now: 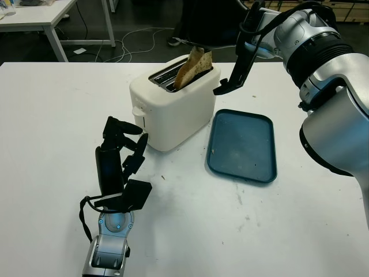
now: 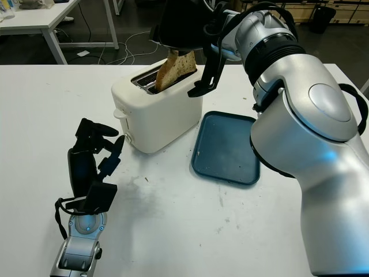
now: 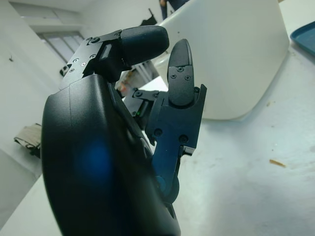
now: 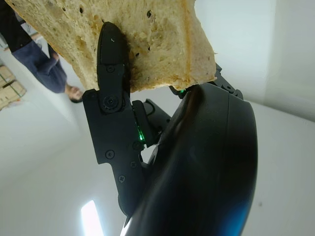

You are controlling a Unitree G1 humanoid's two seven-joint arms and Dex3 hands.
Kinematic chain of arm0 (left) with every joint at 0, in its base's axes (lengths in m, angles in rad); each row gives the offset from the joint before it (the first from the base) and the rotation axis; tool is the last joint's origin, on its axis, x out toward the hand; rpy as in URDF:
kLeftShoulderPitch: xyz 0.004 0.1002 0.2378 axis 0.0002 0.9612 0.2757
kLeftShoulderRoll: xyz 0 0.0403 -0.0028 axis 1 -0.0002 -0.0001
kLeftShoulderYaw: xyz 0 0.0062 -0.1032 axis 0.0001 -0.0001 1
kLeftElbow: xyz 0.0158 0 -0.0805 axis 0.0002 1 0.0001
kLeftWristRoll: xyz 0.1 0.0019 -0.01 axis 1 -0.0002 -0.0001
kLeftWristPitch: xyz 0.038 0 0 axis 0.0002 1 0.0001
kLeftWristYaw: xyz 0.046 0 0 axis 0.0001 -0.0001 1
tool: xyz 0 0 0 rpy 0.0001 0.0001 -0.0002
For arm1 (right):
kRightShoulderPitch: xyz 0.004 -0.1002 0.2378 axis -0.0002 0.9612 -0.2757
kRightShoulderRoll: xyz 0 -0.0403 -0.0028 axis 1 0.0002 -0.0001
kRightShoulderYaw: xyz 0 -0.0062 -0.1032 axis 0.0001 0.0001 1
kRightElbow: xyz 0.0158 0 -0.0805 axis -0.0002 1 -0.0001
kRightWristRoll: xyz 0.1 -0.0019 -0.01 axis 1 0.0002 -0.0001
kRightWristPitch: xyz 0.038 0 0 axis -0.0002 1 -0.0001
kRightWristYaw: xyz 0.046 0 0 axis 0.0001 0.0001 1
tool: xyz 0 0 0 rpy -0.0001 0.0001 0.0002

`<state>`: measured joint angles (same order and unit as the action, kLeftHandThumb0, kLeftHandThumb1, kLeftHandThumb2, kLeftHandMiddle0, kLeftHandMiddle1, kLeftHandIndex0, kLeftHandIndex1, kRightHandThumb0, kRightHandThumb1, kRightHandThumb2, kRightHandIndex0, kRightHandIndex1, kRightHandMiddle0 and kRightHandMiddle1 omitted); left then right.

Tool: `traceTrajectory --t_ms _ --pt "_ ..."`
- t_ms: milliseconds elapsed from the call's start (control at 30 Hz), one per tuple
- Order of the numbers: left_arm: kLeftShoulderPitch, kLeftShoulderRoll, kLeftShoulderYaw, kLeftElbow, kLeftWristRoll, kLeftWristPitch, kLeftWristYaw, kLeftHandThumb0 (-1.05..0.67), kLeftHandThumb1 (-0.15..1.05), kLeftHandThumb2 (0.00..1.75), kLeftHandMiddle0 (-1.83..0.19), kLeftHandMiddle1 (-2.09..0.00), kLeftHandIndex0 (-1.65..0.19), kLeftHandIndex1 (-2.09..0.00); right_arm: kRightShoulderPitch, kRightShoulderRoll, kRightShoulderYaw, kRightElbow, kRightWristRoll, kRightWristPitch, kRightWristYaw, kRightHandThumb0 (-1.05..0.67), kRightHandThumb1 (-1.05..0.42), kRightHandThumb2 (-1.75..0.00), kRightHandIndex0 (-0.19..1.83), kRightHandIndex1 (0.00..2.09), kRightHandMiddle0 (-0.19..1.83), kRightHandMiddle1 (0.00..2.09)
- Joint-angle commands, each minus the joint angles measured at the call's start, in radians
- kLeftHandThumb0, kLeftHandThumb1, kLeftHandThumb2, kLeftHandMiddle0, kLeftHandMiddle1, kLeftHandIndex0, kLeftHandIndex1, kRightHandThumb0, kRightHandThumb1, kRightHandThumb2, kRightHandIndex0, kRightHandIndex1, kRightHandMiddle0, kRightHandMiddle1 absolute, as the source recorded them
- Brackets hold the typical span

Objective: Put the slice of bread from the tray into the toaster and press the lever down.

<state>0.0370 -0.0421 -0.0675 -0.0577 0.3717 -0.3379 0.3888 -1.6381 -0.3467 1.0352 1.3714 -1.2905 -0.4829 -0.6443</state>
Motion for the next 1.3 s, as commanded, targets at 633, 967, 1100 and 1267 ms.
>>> traceTrajectory --t_ms 633,967,1100,1267 --pt "0.017 -0.011 -0.008 -0.005 0.031 -0.007 0.02 -0.34 0.92 0.28 -0.63 -1.75 -0.28 -1.7 0.022 0.086 -0.007 -0.007 0.024 -0.04 0.008 -0.57 -0.92 -0.43 1.17 1.75 0.81 1.75" --pt "0.018 -0.011 -0.009 -0.006 0.037 -0.005 0.029 -0.35 0.92 0.28 -0.63 -1.75 -0.28 -1.7 0.017 0.093 -0.017 -0.005 0.039 -0.046 0.064 -0.55 -0.92 -0.4 1.15 1.75 0.8 1.74" --pt "0.018 -0.01 -0.006 -0.001 0.022 -0.014 0.022 -0.35 0.92 0.27 -0.63 -1.75 -0.28 -1.71 0.007 0.094 -0.039 0.004 0.065 -0.011 0.258 -0.76 -0.92 -0.18 0.8 1.41 0.71 0.56" --pt "0.019 -0.006 -0.007 -0.007 0.031 -0.002 0.018 -0.35 0.92 0.29 -0.64 -1.75 -0.28 -1.71 -0.017 0.092 -0.052 -0.004 0.079 0.022 0.519 -0.96 -0.82 -0.01 0.19 0.87 0.52 0.03"
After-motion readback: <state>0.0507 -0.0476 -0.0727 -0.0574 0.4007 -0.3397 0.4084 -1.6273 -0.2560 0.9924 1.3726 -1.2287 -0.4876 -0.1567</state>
